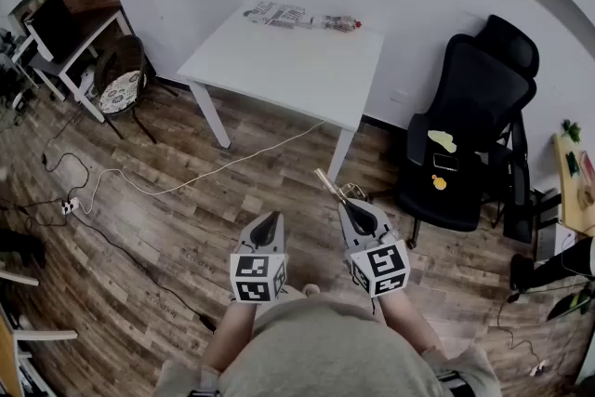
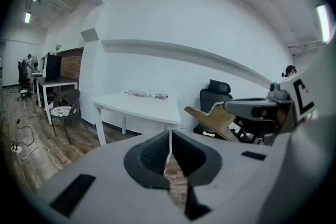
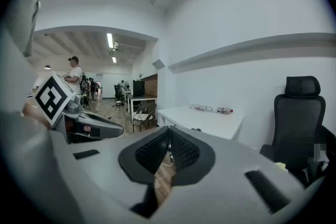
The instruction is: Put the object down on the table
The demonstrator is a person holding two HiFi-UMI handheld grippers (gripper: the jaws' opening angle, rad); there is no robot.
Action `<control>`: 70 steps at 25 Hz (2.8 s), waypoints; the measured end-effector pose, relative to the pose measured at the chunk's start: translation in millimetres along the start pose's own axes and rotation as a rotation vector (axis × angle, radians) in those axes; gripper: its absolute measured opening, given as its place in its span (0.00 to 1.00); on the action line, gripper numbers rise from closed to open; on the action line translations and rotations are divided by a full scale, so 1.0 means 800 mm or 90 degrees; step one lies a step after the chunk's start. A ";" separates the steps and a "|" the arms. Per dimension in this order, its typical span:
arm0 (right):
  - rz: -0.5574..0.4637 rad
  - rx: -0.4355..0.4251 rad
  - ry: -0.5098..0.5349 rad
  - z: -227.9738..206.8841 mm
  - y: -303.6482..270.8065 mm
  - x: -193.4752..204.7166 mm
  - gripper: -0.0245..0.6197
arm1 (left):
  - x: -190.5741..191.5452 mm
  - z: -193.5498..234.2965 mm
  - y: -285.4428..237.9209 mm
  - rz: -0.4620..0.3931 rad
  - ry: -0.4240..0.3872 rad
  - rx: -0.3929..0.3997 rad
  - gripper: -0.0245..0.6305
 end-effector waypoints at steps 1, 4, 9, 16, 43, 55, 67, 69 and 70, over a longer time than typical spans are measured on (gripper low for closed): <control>-0.004 0.002 -0.001 0.002 0.006 0.000 0.05 | 0.001 -0.002 0.003 0.001 -0.003 0.000 0.06; -0.013 0.006 -0.010 0.005 0.020 0.002 0.05 | 0.003 -0.010 0.012 0.005 -0.012 0.002 0.06; -0.012 -0.003 -0.022 0.015 0.038 0.010 0.05 | 0.013 -0.025 0.031 0.009 -0.012 0.005 0.06; -0.012 -0.021 -0.027 0.014 0.043 0.018 0.05 | 0.025 -0.033 0.038 0.010 -0.010 -0.011 0.06; -0.029 -0.025 -0.038 -0.024 0.023 0.018 0.05 | 0.022 -0.041 0.006 0.000 0.002 -0.023 0.06; -0.045 -0.028 -0.028 -0.056 -0.075 -0.013 0.05 | -0.018 0.023 -0.071 -0.008 0.009 -0.028 0.06; -0.047 -0.018 -0.030 -0.087 -0.211 -0.063 0.05 | -0.087 0.108 -0.161 0.002 -0.002 -0.012 0.06; -0.049 -0.014 -0.031 -0.091 -0.234 -0.073 0.05 | -0.100 0.123 -0.177 0.003 -0.007 -0.006 0.06; -0.049 -0.012 -0.031 -0.093 -0.245 -0.077 0.05 | -0.106 0.130 -0.185 0.004 -0.008 -0.003 0.06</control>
Point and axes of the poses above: the fingertips, and each gripper's own axes: y backward along the fingers, z to its left, x out of its underside, the point moved 5 cm from there along y, backward along the fingers, and after that the axes turned 1 degree about x, right-handed, at the moved point
